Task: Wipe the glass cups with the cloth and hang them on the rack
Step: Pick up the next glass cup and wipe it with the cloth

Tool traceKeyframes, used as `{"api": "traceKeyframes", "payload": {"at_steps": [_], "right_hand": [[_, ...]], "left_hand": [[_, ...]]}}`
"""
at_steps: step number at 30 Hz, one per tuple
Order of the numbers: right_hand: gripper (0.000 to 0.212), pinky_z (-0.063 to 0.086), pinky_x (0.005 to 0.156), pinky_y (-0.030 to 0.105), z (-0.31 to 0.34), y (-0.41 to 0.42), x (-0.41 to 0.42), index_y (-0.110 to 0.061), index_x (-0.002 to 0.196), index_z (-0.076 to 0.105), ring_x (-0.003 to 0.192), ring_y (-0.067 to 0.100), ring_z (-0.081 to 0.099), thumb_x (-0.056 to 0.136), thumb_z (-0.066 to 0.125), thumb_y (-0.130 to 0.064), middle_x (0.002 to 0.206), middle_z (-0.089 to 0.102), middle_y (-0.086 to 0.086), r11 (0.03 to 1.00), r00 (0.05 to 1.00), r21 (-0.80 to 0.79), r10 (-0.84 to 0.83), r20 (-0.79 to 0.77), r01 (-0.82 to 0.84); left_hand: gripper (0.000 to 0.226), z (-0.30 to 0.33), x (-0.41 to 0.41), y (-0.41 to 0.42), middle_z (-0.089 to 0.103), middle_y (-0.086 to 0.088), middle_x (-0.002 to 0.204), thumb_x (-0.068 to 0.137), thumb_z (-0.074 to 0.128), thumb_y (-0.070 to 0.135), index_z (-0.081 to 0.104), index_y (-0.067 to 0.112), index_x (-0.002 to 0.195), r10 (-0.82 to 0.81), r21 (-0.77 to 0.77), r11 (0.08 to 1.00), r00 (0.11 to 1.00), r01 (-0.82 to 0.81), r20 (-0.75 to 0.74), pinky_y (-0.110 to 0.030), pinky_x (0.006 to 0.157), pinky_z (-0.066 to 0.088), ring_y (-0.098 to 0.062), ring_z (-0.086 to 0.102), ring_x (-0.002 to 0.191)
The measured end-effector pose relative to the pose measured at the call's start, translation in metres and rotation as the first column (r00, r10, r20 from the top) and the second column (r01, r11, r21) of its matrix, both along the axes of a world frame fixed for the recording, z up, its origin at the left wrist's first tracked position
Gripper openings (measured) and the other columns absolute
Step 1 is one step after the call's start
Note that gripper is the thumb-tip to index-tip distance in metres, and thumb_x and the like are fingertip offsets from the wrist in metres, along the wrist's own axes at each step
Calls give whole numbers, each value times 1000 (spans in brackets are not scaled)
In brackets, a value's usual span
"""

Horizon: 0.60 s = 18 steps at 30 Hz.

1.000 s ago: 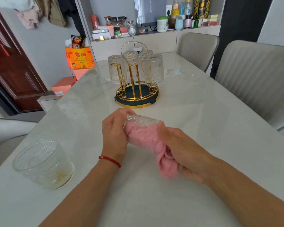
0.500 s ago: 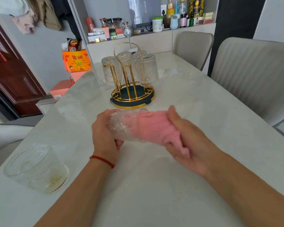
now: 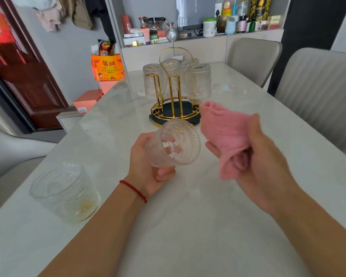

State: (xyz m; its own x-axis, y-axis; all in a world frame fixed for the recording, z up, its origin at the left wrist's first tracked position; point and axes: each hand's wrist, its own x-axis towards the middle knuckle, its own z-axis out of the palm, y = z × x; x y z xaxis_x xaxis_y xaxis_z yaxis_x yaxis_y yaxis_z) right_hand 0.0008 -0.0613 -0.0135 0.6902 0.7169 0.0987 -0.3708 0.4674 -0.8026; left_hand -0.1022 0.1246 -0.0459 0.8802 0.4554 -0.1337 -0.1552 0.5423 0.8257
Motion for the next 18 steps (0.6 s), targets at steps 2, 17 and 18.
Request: {"api": "traceKeyframes", "payload": {"at_steps": [2,17,18], "right_hand": [[65,47,110,37,-1,4,-11,-11,140,55,126,19,62,98,31,-54,133,68,6,992,992,-26,118,-52,-119],[53,53,90,20,-12,2,-8,-26,143,54,123,9,63,92,60,-12,140,64,-6,988,921,-115,136,364,-100],[55,53,92,20,-15,4,-9,-28,144,53,123,10,63,93,62,-11,139,64,-6,982,905,-164,149,397,-89]], "left_hand": [[45,0,2,-4,39,-8,66,96,33,41,59,14,72,-1,29,1000,1000,2,-23,-18,42,9,-15,29,29],[38,4,1,-10,40,-6,57,97,41,45,53,14,79,136,74,989,979,-126,-152,-13,35,21,-17,31,28],[37,4,1,-11,41,-7,60,96,43,47,54,13,86,157,88,986,974,-144,-163,-13,35,22,-18,31,29]]}}
